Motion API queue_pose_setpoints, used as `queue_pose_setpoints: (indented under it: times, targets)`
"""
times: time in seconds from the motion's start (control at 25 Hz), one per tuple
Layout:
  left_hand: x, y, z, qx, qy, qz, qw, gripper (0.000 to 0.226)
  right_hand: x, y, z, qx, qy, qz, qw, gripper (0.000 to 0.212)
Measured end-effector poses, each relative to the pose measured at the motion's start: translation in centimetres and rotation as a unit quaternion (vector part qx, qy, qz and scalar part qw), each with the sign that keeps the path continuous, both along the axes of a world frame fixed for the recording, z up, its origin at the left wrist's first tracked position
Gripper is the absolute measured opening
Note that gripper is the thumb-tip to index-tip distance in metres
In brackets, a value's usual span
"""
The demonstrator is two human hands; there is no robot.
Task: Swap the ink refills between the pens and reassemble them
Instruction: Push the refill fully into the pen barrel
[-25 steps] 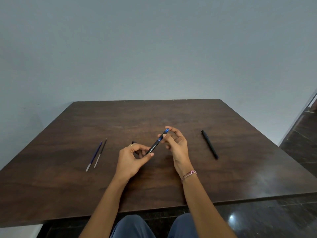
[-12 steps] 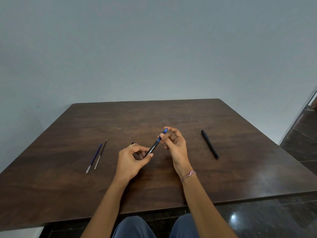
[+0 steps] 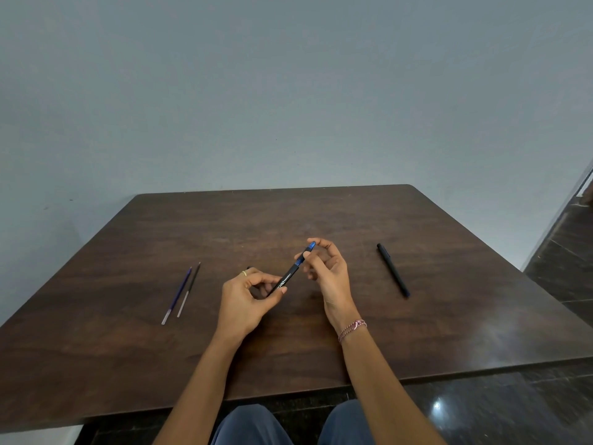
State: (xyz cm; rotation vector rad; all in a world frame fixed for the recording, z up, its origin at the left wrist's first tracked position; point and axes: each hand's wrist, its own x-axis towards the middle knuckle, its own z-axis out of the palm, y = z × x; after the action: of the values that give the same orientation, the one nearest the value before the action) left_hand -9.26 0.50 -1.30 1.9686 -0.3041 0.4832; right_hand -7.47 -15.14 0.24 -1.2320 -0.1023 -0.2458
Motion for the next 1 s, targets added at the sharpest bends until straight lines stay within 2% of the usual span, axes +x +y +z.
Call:
queue_pose_setpoints:
  times: [0.76,0.92,1.0]
  targets:
    - [0.23,0.04,-0.09,0.002,0.004,0.016,1.000,0.023,0.19,0.21,-0.45,-0.040,0.024,0.014,0.999,0.012]
    - [0.18,0.03,-0.09,-0.006,-0.003,0.015,1.000,0.023,0.21,0.20,-0.43,-0.038,0.024,0.014,0.999,0.012]
    - [0.23,0.01,-0.14,-0.010,-0.004,0.018,1.000,0.021,0.30,0.23,-0.46,-0.001,0.022,0.029,0.999,0.014]
